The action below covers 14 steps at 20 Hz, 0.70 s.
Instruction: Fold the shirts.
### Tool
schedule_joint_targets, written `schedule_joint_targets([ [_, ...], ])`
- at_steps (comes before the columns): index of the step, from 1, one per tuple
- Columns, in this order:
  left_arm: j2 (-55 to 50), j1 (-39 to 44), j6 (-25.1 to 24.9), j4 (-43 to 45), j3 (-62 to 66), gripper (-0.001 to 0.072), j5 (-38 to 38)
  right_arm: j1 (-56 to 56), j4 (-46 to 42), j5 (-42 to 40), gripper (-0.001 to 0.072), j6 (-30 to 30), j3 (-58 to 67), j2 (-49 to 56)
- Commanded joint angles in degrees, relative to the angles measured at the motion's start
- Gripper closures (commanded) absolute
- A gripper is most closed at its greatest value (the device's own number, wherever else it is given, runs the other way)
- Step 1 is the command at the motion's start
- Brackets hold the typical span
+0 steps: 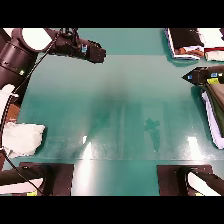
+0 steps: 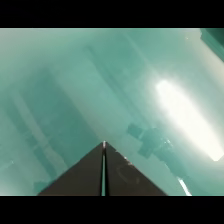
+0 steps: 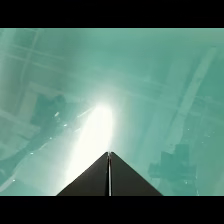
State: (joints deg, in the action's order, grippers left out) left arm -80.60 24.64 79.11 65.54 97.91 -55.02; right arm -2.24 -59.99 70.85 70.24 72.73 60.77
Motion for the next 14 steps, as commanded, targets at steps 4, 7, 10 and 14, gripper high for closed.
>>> schedule_joint_targets([
  [4, 0.0, 0.0, 0.0, 0.0, 0.0, 0.0681, 0.6, -0.1, 0.0, 0.3, 0.0691, 0.0, 0.0, 0.0],
  [7, 0.0, 0.0, 0.0, 0.0, 0.0, 0.0681, 0.6, -0.1, 0.0, 0.9, 0.0691, 0.0, 0.0, 0.0],
  [10, 0.0, 0.0, 0.0, 0.0, 0.0, 0.0681, 0.6, -0.1, 0.0, 2.3, 0.0691, 0.0, 0.0, 0.0],
  [14, 0.0, 0.0, 0.0, -0.4, 0.0, 0.0681, 1.6, -0.1, 0.0, 4.1, 0.0691, 0.0, 0.0, 0.0],
])
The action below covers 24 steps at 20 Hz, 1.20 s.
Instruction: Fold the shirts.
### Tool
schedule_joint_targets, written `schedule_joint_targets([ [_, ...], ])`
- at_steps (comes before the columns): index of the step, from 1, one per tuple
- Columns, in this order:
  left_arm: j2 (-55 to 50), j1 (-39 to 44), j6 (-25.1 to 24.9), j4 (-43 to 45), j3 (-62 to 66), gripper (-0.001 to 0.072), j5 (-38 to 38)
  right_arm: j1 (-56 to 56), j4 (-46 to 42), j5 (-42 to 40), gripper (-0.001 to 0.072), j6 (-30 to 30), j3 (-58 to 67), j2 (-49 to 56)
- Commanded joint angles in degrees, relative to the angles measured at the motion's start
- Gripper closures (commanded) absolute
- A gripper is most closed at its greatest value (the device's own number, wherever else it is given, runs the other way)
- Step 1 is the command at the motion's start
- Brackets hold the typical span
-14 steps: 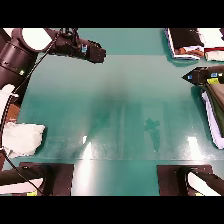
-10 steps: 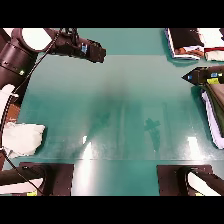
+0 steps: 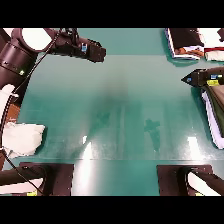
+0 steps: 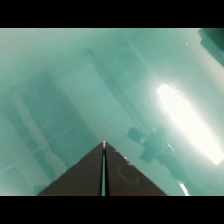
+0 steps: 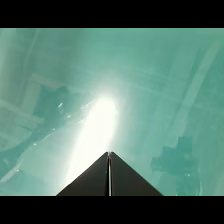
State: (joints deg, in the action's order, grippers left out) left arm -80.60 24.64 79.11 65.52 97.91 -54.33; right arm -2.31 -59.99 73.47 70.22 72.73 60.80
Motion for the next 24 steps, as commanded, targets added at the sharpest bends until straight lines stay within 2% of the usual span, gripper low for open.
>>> schedule_joint_targets([
  [1, 0.0, 0.0, 0.0, -0.2, 0.0, 0.0681, 2.7, 0.0, 0.0, 1.8, 0.0691, 0.0, 0.0, 0.0],
  [3, 0.9, -1.3, 0.9, 0.4, 0.0, 0.0682, 0.4, 0.0, 0.0, 1.8, 0.0691, 0.0, 0.0, 0.0],
  [6, 5.6, -7.1, 0.9, 5.3, -0.5, 0.0682, -12.4, 0.0, 0.0, 1.8, 0.0691, 0.0, 0.0, 0.0],
  [8, 12.3, -13.2, 0.9, 8.4, -4.6, 0.0682, -17.6, 0.0, 0.1, 1.8, 0.0691, 0.0, 0.0, 0.0],
  [13, 35.2, -32.0, 4.1, 13.9, -26.8, 0.0681, -19.7, 0.0, 0.0, 1.8, 0.0691, 0.0, 0.0, 0.0],
  [17, 45.4, -43.7, 5.2, 17.3, -41.7, 0.068, -23.6, 0.0, 0.0, 1.7, 0.0691, 0.0, 0.0, 0.0],
  [18, 45.5, -44.8, 6.1, 17.8, -44.4, 0.0642, -24.7, 0.0, 0.0, 1.7, 0.0691, 0.0, 0.0, 0.0],
  [20, 45.2, -45.1, 8.9, 19.8, -50.1, 0.0006, -24.7, 0.0, 0.0, 1.8, 0.0691, 0.0, 0.0, 0.0],
  [24, 45.2, -45.1, 13.1, 26.2, -63.5, -0.0013, -20.7, 0.0, 0.0, 1.8, 0.0691, 0.0, 0.0, 0.0],
])
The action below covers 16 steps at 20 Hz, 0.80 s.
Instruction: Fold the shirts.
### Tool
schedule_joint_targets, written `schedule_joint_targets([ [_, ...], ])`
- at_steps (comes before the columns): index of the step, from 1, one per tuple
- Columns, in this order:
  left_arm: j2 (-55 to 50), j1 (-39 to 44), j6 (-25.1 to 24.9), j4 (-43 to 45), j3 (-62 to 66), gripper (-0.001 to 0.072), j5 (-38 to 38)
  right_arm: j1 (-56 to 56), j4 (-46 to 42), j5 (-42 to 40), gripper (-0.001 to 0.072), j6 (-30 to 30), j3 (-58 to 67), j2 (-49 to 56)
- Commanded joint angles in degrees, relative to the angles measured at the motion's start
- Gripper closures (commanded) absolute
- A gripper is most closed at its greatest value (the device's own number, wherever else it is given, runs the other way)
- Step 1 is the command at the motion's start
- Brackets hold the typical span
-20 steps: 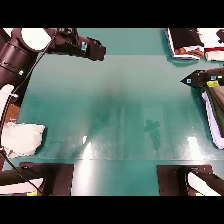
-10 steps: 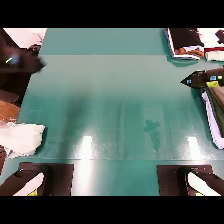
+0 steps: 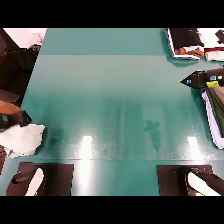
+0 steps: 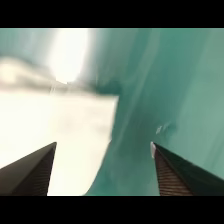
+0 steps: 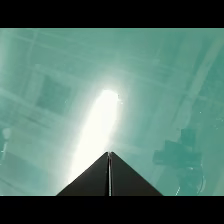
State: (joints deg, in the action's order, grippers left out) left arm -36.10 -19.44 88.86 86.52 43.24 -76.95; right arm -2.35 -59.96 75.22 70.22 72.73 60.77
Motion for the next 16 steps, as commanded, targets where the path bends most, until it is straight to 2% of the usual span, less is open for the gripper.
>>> schedule_joint_targets([
  [1, 0.7, -1.0, 4.6, 7.0, -12.1, -0.0013, 3.6, 0.0, 0.0, 0.2, 0.0691, 0.0, 0.0, 0.0],
  [4, 0.7, -1.0, 7.7, 8.4, -17.5, 0.0006, 8.7, 0.0, 0.0, 0.2, 0.0691, 0.0, 0.0, 0.0],
  [6, 0.7, -1.0, 8.6, 8.4, -17.3, 0.037, 10.4, 0.0, 0.0, 0.4, 0.0691, 0.0, 0.0, 0.0],
  [8, 0.7, -1.0, 8.6, 8.2, -16.0, 0.0617, 11.0, 0.0, 0.0, 0.4, 0.0691, 0.0, 0.0, 0.0],
  [9, 0.7, -1.0, 8.3, 8.1, -14.5, 0.0681, 11.0, 0.0, 0.0, 0.4, 0.0691, 0.0, 0.0, 0.0],
  [11, 0.8, -1.0, 7.4, 6.9, -8.3, 0.0682, 10.2, 0.0, 0.0, 0.3, 0.0691, 0.0, 0.0, 0.0],
  [12, 0.8, -1.0, 4.8, 4.6, -3.3, 0.0683, 9.7, 0.0, 0.0, 0.1, 0.0691, 0.0, 0.0, 0.0],
  [16, 0.7, 2.0, -4.2, -13.7, 20.8, 0.0683, 6.7, 0.0, 0.0, -1.3, 0.0691, 0.0, 2.8, 0.0],
])
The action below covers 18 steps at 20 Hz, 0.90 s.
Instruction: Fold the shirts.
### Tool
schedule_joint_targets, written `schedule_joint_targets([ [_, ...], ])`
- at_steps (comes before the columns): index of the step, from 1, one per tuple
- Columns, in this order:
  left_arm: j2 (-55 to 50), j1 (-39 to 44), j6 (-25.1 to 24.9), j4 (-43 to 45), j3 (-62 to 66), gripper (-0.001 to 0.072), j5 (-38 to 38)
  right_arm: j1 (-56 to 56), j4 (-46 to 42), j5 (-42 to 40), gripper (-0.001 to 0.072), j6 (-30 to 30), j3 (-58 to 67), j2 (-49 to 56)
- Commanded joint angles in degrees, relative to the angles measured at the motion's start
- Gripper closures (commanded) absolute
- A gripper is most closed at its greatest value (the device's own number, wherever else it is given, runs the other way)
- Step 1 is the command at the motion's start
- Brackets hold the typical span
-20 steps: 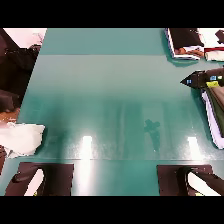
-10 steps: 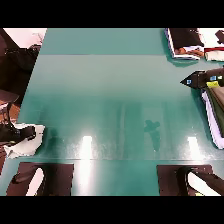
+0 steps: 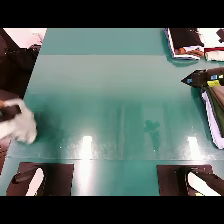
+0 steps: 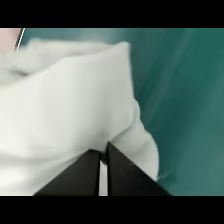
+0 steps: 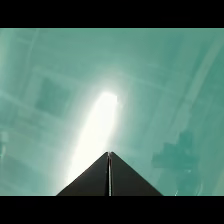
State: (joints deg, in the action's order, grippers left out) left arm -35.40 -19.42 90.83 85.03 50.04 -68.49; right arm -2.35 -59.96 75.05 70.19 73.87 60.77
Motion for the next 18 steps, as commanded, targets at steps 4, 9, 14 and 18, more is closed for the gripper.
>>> schedule_joint_targets([
  [4, -3.0, 13.9, -7.3, -19.1, 33.3, 0.0683, -3.8, 0.0, 0.0, -4.4, 0.0691, 0.1, 8.9, 0.0],
  [9, -15.1, 31.0, -8.9, -20.2, 43.8, 0.0683, -6.6, 0.0, 0.1, -5.9, 0.0691, 0.1, 17.1, 0.0],
  [14, -35.4, 47.8, -11.8, -20.2, 43.8, 0.0682, -9.1, 0.0, 0.1, -5.6, 0.0691, 1.5, 20.1, 0.0],
  [18, -49.6, 57.3, -15.8, -20.3, 43.8, 0.0065, -3.0, 0.0, 0.0, -4.0, 0.0692, 2.9, 19.6, 0.2],
])
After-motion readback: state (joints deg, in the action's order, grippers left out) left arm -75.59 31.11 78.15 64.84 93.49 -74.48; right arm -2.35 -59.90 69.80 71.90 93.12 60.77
